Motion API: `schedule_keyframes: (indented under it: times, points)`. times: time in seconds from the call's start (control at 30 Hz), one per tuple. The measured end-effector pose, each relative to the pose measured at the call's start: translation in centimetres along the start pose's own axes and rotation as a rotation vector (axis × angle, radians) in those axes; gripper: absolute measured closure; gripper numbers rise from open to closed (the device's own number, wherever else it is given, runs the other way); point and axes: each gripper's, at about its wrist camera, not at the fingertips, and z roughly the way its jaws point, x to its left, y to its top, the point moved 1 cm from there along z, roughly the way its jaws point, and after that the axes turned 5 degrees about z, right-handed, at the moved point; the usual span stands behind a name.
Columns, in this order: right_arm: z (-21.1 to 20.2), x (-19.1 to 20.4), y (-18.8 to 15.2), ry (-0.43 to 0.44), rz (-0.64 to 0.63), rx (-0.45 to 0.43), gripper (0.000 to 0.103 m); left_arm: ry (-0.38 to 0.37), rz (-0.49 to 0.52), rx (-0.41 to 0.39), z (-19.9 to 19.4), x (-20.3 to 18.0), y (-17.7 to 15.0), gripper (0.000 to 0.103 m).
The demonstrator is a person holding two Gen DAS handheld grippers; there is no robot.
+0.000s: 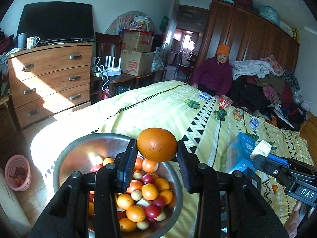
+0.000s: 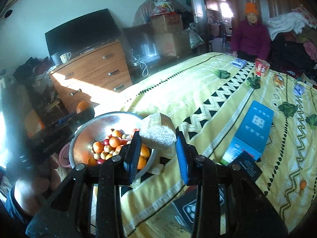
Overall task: Organize fruits
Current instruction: 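Carry the orange and tofu cube over the steel bowl with both grippers, then open both grippers to drop the orange and cube into the bowl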
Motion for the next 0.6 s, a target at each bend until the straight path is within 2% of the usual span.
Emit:
schedule_keyframes:
  times: [0.4, 0.6]
  points:
    - [6.4, 5.2, 0.5, 0.054, -0.087, 0.11, 0.068, 0.067, -0.037, 0.117, 4.5, 6.3, -2.7, 0.062]
    - [8.8, 6.7, -0.4, 0.069, -0.115, 0.162, 0.068, 0.077, -0.035, 0.142, 5.8, 7.5, -3.4, 0.062]
